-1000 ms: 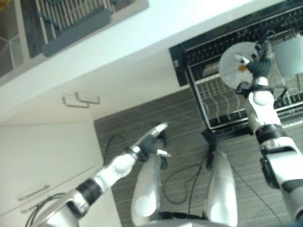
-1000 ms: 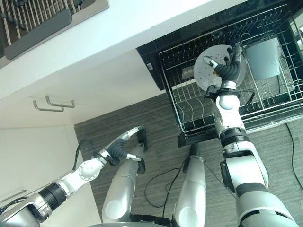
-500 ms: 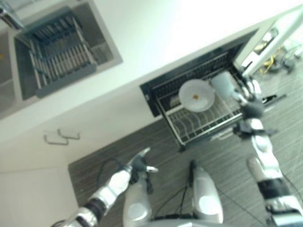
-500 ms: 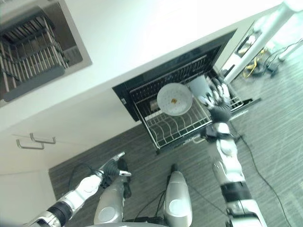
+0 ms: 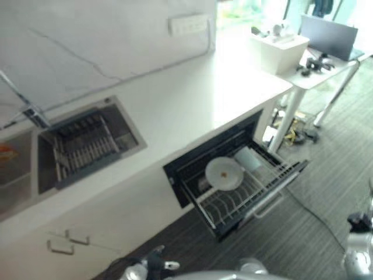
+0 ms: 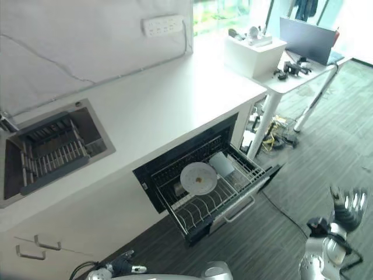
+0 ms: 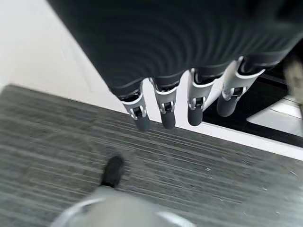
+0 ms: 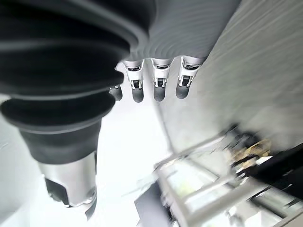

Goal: Place the dishes in the dishwasher.

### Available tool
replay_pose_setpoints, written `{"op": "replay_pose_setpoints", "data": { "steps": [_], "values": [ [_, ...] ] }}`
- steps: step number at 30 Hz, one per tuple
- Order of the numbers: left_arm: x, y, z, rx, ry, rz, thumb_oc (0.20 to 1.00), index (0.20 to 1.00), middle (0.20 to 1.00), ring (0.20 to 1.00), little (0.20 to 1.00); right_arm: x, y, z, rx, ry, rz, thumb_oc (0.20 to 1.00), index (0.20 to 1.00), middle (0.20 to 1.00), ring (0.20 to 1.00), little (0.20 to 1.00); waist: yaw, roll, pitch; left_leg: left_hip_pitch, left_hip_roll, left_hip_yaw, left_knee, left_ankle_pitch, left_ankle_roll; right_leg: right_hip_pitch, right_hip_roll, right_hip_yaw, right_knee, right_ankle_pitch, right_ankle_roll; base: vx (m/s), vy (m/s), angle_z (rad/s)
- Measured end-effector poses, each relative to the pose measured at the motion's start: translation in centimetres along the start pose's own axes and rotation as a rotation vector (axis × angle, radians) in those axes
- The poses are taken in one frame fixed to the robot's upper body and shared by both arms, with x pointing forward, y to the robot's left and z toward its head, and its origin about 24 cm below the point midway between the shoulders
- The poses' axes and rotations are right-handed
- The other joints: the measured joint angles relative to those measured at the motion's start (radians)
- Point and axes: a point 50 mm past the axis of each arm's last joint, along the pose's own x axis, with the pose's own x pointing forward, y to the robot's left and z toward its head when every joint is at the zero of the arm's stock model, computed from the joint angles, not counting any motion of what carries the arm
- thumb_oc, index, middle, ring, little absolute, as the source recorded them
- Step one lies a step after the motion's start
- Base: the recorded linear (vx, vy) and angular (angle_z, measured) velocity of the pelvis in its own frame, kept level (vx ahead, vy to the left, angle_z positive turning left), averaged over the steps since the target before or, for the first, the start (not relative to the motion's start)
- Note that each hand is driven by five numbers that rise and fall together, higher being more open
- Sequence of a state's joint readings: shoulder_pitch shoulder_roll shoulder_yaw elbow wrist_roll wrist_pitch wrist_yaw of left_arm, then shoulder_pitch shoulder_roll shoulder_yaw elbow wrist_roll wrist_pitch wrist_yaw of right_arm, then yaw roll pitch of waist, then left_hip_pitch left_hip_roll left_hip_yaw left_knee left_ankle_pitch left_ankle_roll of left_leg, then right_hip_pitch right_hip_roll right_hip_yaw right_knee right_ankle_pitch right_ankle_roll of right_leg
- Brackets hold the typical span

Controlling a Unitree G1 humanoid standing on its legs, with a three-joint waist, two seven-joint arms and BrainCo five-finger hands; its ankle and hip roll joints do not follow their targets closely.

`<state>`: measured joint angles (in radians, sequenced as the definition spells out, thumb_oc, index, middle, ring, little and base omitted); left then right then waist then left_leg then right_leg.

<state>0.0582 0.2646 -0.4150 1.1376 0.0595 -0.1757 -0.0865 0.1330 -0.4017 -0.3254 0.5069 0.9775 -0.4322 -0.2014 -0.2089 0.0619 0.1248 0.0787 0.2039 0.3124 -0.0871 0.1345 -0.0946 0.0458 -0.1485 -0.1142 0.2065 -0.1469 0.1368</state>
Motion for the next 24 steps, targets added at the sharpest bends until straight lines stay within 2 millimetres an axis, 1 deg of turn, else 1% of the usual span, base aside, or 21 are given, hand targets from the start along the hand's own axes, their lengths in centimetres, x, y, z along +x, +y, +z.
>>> {"op": "replay_pose_setpoints", "data": {
  "steps": [1, 2, 3, 5, 6, 7, 8, 9, 10, 11, 13, 14, 15, 16, 17, 18, 19, 20, 21, 22, 24],
  "values": [
    [0.0, -0.3, 0.0, 0.014, 0.0, -0.018, 1.0, 1.0, 1.0, 1.0, 1.0, -0.2, -0.7, -0.9, 0.034, 0.046, -0.033, 1.0, 1.0, 1.0, 1.0, 1.0, 0.002, 0.016, -0.001, 0.0, -0.005, -0.002, 0.0, 0.0, 0.0, 0.001, -0.005, -0.001, 0.002, -0.001, 0.002, 0.09, -0.003, 0.06],
    [0.0, -0.4, 0.3, 0.016, -0.021, -0.027, 1.0, 1.0, 1.0, 1.0, 1.0, -0.6, -1.9, -2.3, 0.058, 0.108, -0.09, 1.0, 1.0, 1.0, 1.0, 1.0, 0.01, 0.028, 0.003, 0.007, -0.011, -0.003, 0.0, -0.001, 0.002, 0.009, -0.011, -0.003, 0.003, -0.001, 0.003, 0.08, 0.003, 0.1],
    [0.1, -0.5, 1.0, 0.022, -0.057, -0.032, 1.0, 1.0, 1.0, 1.0, 1.0, -1.2, -3.3, -3.8, 0.056, 0.181, -0.145, 1.0, 1.0, 1.0, 1.0, 1.0, 0.021, 0.046, 0.011, 0.011, -0.019, -0.006, 0.0, -0.004, 0.005, 0.017, -0.019, -0.005, 0.003, -0.004, 0.009, 0.06, 0.027, 0.1],
    [0.1, -0.6, 2.6, 0.026, -0.135, -0.042, 1.0, 1.0, 1.0, 1.0, 1.0, -2.4, -4.5, -6.0, 0.072, 0.269, -0.203, 1.0, 1.0, 1.0, 1.0, 1.0, 0.047, 0.086, 0.029, 0.004, -0.033, -0.02, 0.003, -0.005, 0.006, 0.018, -0.034, -0.012, 0.011, -0.008, 0.02, 0.0, 0.09, 0.18],
    [0.1, -0.8, 3.5, 0.042, -0.173, -0.053, 1.0, 1.0, 1.0, 1.0, 1.0, -2.9, -4.6, -6.8, 0.074, 0.296, -0.218, 1.0, 1.0, 1.0, 1.0, 1.0, 0.053, 0.1, 0.037, -0.009, -0.041, -0.03, 0.008, -0.006, 0.008, 0.015, -0.041, -0.017, 0.02, -0.012, 0.022, -0.11, 0.195, 0.39],
    [0.1, -1.5, 5.8, 0.088, -0.269, -0.084, 1.0, 1.0, 1.0, 1.0, 1.0, -2.6, -2.9, -7.5, 0.094, 0.318, -0.171, 1.0, 1.0, 1.0, 1.0, 1.0, 0.066, 0.134, 0.067, -0.044, -0.067, -0.045, 0.028, -0.007, 0.019, -0.028, -0.075, -0.027, 0.073, -0.019, 0.021, -0.13, 0.195, 0.49],
    [0.1, -1.5, 7.0, 0.107, -0.312, -0.093, 1.0, 1.0, 1.0, 1.0, 1.0, -2.1, -1.7, -7.5, 0.106, 0.315, -0.134, 1.0, 1.0, 1.0, 1.0, 1.0, 0.069, 0.147, 0.089, -0.067, -0.084, -0.062, 0.045, 0.0, 0.032, -0.049, -0.093, -0.033, 0.104, -0.023, 0.025, -0.17, 0.221, 0.46],
    [0.1, -1.5, 8.2, 0.121, -0.357, -0.094, 1.0, 1.0, 1.0, 1.0, 1.0, -1.4, -0.4, -7.3, 0.131, 0.3, -0.099, 1.0, 1.0, 1.0, 1.0, 1.0, 0.08, 0.159, 0.119, -0.082, -0.097, -0.07, 0.059, 0.002, 0.035, -0.07, -0.112, -0.033, 0.138, -0.034, 0.026, -0.1, 0.133, 0.38],
    [-0.2, -1.3, 9.6, 0.122, -0.413, -0.094, 1.0, 1.0, 1.0, 1.0, 1.0, -0.3, 1.7, -6.9, 0.174, 0.278, -0.052, 1.0, 1.0, 1.0, 1.0, 1.0, 0.095, 0.177, 0.167, -0.099, -0.115, -0.084, 0.072, 0.01, 0.036, -0.092, -0.132, -0.035, 0.179, -0.046, 0.028, -0.08, 0.134, 0.3],
    [-0.5, -1.2, 11.3, 0.138, -0.476, -0.092, 1.0, 1.0, 1.0, 1.0, 1.0, 0.5, 2.8, -6.4, 0.184, 0.258, -0.023, 1.0, 1.0, 1.0, 1.0, 1.0, 0.101, 0.193, 0.198, -0.122, -0.123, -0.086, 0.068, 0.007, 0.046, -0.124, -0.144, -0.035, 0.206, -0.058, 0.023, -0.04, 0.085, 0.34],
    [-0.8, -1.4, 12.5, 0.181, -0.523, -0.105, 1.0, 1.0, 1.0, 1.0, 1.0, 1.5, 4.9, -6.2, 0.211, 0.25, 0.006, 1.0, 1.0, 1.0, 1.0, 1.0, 0.135, 0.211, 0.246, -0.132, -0.133, -0.094, 0.072, 0.011, 0.049, -0.144, -0.158, -0.037, 0.25, -0.082, 0.007, -0.05, 0.088, 0.23],
    [-1.0, -1.4, 12.6, 0.197, -0.533, -0.111, 1.0, 1.0, 1.0, 1.0, 1.0, 1.5, 4.8, -6.2, 0.205, 0.253, 0.006, 1.0, 1.0, 1.0, 1.0, 1.0, 0.137, 0.212, 0.257, -0.132, -0.137, -0.103, 0.071, 0.011, 0.049, -0.148, -0.161, -0.037, 0.265, -0.09, 0.005, -0.07, 0.078, 0.1],
    [-1.1, -1.2, 12.4, 0.217, -0.533, -0.111, 1.0, 1.0, 1.0, 1.0, 1.0, 1.7, 5.2, -6.2, 0.202, 0.255, 0.021, 1.0, 1.0, 1.0, 1.0, 1.0, 0.145, 0.21, 0.26, -0.156, -0.137, -0.112, 0.085, 0.011, 0.049, -0.176, -0.162, -0.037, 0.289, -0.1, -0.007, -0.07, 0.066, 0.14],
    [-1.3, -0.7, 12.4, 0.236, -0.534, -0.102, 1.0, 1.0, 1.0, 1.0, 1.0, 2.1, 6.3, -5.8, 0.195, 0.25, 0.065, 1.0, 1.0, 1.0, 1.0, 1.0, 0.145, 0.206, 0.274, -0.2, -0.134, -0.119, 0.117, 0.02, 0.05, -0.219, -0.166, -0.035, 0.338, -0.103, -0.004, -0.1, 0.064, 0.09],
    [-1.4, -0.3, 12.9, 0.243, -0.552, -0.09, 1.0, 1.0, 1.0, 1.0, 1.0, 2.6, 7.0, -5.2, 0.19, 0.243, 0.09, 1.0, 1.0, 1.0, 1.0, 1.0, 0.145, 0.207, 0.295, -0.217, -0.133, -0.126, 0.13, 0.025, 0.049, -0.237, -0.167, -0.035, 0.361, -0.109, -0.003, -0.03, 0.027, 0.17],
    [-1.6, 0.3, 13.9, 0.23, -0.587, -0.074, 1.0, 1.0, 1.0, 1.0, 1.0, 3.4, 8.4, -4.2, 0.168, 0.224, 0.151, 1.0, 1.0, 1.0, 1.0, 1.0, 0.153, 0.207, 0.322, -0.246, -0.132, -0.139, 0.148, 0.036, 0.035, -0.27, -0.168, -0.035, 0.398, -0.121, -0.012, -0.13, 0.011, 0.15],
    [-1.9, 0.8, 14.6, 0.237, -0.613, -0.056, 1.0, 1.0, 1.0, 1.0, 1.0, 3.8, 9.0, -3.8, 0.175, 0.217, 0.161, 1.0, 1.0, 1.0, 1.0, 1.0, 0.165, 0.205, 0.331, -0.272, -0.13, -0.142, 0.158, 0.026, 0.033, -0.304, -0.17, -0.032, 0.429, -0.143, -0.03, -0.04, -0.018, 0.2],
    [-2.1, 1.3, 15.0, 0.254, -0.625, -0.045, 1.0, 1.0, 1.0, 1.0, 1.0, 3.9, 9.5, -3.7, 0.181, 0.226, 0.183, 1.0, 1.0, 1.0, 1.0, 1.0, 0.171, 0.196, 0.338, -0.29, -0.132, -0.154, 0.166, 0.043, 0.038, -0.33, -0.173, -0.032, 0.466, -0.147, -0.036, -0.07, -0.006, 0.19],
    [-2.2, 1.9, 15.3, 0.255, -0.635, -0.026, 1.0, 1.0, 1.0, 1.0, 1.0, 4.1, 10.5, -3.5, 0.193, 0.243, 0.212, 1.0, 1.0, 1.0, 1.0, 1.0, 0.174, 0.19, 0.342, -0.319, -0.126, -0.167, 0.179, 0.041, 0.023, -0.36, -0.172, -0.039, 0.492, -0.165, -0.042, 0.05, 0.004, 0.2],
    [-2.5, 2.5, 15.7, 0.265, -0.654, -0.018, 1.0, 1.0, 1.0, 1.0, 1.0, 4.4, 11.9, -3.3, 0.208, 0.266, 0.241, 1.0, 1.0, 1.0, 1.0, 1.0, 0.177, 0.173, 0.354, -0.33, -0.126, -0.176, 0.178, 0.038, 0.021, -0.386, -0.171, -0.034, 0.523, -0.181, -0.065, -0.02, 0.033, 0.09],
    [-3.2, 2.5, 16.1, 0.259, -0.697, -0.028, 1.0, 1.0, 1.0, 1.0, 1.0, 4.9, 13.8, -2.5, 0.18, 0.302, 0.304, 1.0, 1.0, 1.0, 1.0, 1.0, 0.198, 0.173, 0.354, -0.345, -0.125, -0.196, 0.194, 0.018, 0.035, -0.401, -0.162, -0.034, 0.53, -0.181, -0.076, -0.02, 0.048, -0.15]
  ]
}}
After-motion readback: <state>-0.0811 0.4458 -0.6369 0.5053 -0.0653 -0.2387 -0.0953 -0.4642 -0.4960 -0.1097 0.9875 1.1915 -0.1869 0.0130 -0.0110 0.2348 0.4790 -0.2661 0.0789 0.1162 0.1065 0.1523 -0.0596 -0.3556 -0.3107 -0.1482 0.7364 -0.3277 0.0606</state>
